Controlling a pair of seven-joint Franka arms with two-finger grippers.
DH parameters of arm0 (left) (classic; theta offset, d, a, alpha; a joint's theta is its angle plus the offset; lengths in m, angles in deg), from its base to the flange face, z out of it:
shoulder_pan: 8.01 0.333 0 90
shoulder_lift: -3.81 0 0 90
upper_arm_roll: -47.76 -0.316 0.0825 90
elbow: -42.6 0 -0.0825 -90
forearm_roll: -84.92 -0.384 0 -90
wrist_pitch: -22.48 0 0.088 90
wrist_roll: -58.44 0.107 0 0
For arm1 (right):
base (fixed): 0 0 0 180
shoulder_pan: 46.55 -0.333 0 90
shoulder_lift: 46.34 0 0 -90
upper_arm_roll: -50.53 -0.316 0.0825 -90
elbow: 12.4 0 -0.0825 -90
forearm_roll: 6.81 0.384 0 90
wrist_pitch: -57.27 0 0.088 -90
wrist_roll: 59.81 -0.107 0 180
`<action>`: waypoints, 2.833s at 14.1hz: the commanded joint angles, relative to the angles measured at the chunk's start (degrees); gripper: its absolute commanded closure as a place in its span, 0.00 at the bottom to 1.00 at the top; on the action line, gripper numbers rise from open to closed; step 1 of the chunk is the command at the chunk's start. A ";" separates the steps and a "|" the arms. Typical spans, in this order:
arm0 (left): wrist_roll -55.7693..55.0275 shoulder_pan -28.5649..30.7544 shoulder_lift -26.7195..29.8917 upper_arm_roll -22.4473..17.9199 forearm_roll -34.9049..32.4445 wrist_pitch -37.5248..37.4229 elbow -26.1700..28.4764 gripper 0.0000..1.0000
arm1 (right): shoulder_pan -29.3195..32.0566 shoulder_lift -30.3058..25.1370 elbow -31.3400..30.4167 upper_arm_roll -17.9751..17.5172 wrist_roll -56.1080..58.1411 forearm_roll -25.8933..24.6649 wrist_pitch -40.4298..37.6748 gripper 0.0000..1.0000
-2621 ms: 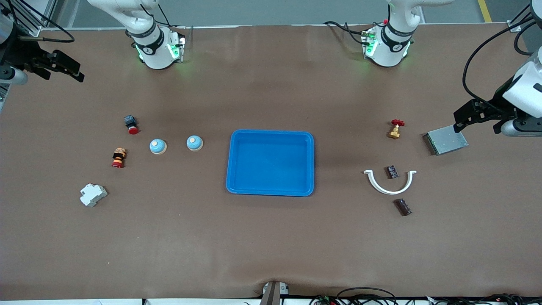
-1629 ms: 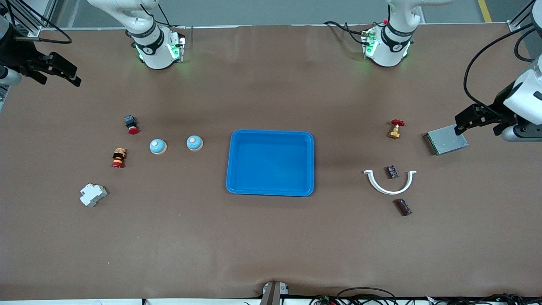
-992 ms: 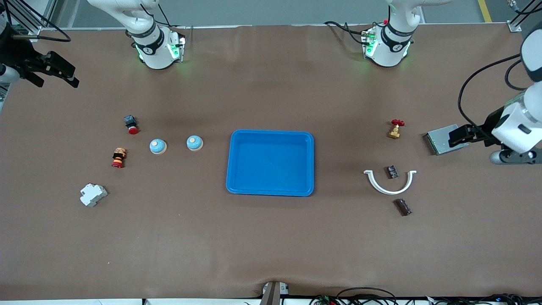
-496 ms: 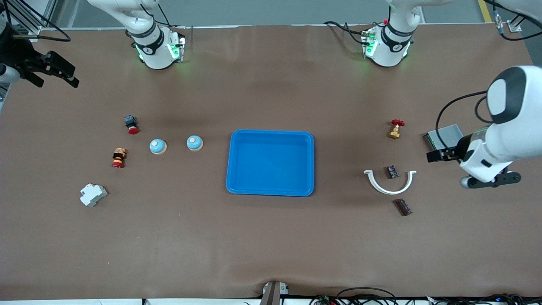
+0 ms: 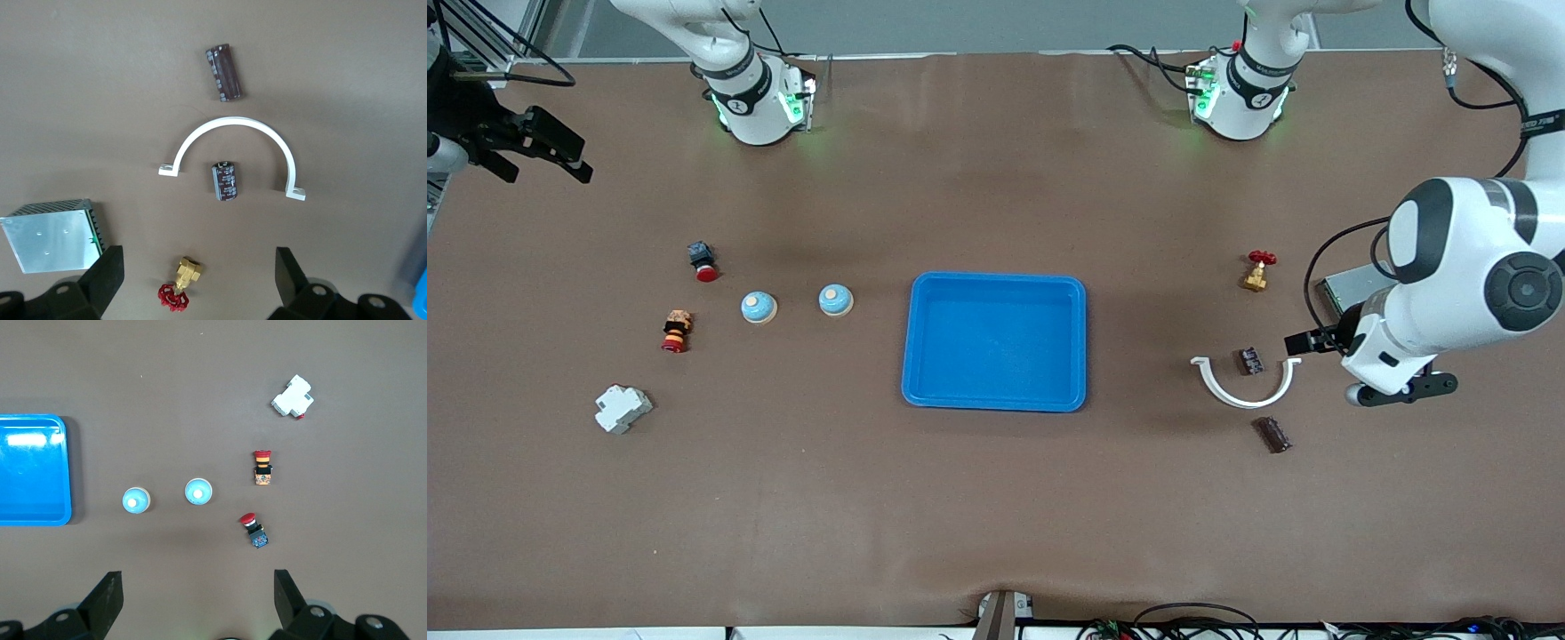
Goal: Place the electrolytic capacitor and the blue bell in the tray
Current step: 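Lower the left gripper and grasp the capacitor inside the white clamp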
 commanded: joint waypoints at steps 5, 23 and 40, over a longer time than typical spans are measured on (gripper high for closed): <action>-4.83 -2.26 -4.03 0.24 0.80 5.16 1.74 0.00 | 0.23 -1.37 -0.68 -0.05 0.65 -0.15 -0.50 0.00; -12.56 -2.08 -15.46 0.24 0.36 13.34 0.07 0.00 | 0.05 -1.29 -1.12 -0.22 0.57 -0.15 -0.41 0.00; -14.68 -2.52 -16.43 0.24 0.36 13.34 2.97 0.00 | 0.05 -1.29 -1.12 -0.40 0.57 0.11 -0.49 0.00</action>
